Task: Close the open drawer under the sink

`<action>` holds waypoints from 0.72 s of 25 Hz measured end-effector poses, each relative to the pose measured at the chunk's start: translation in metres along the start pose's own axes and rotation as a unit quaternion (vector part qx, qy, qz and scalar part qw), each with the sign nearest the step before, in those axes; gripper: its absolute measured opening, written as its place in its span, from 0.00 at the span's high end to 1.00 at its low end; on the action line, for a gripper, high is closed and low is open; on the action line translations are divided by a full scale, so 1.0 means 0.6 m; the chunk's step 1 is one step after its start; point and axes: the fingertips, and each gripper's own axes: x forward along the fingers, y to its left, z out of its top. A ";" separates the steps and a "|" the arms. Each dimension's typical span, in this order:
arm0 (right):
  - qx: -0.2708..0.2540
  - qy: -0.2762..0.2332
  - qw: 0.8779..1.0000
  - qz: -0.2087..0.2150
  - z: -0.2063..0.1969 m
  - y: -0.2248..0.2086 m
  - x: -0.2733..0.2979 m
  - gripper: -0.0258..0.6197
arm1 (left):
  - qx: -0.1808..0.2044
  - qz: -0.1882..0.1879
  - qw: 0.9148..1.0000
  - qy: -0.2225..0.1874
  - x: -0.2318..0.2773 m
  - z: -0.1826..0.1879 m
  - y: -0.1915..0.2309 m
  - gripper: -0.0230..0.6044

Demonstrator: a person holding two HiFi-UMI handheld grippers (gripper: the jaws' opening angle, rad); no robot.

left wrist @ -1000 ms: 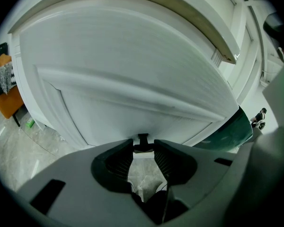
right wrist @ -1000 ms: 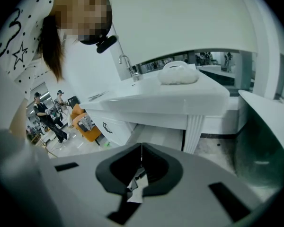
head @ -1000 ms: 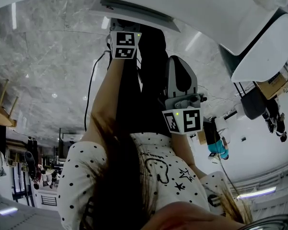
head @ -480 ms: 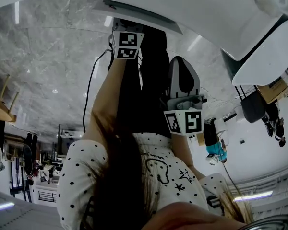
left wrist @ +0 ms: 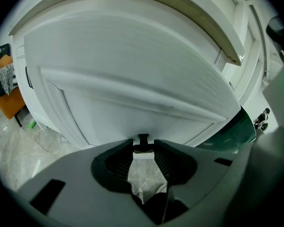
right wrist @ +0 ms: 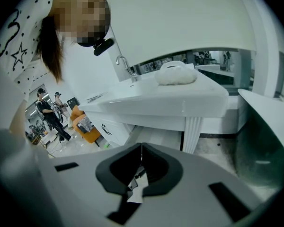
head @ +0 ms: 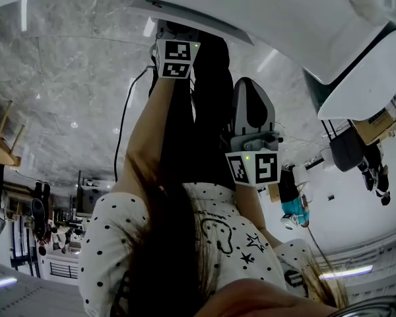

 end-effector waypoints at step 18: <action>0.002 -0.006 1.000 -0.003 0.000 -0.019 -0.008 0.94 | -0.007 0.010 1.000 -0.020 0.021 0.034 0.013 0.74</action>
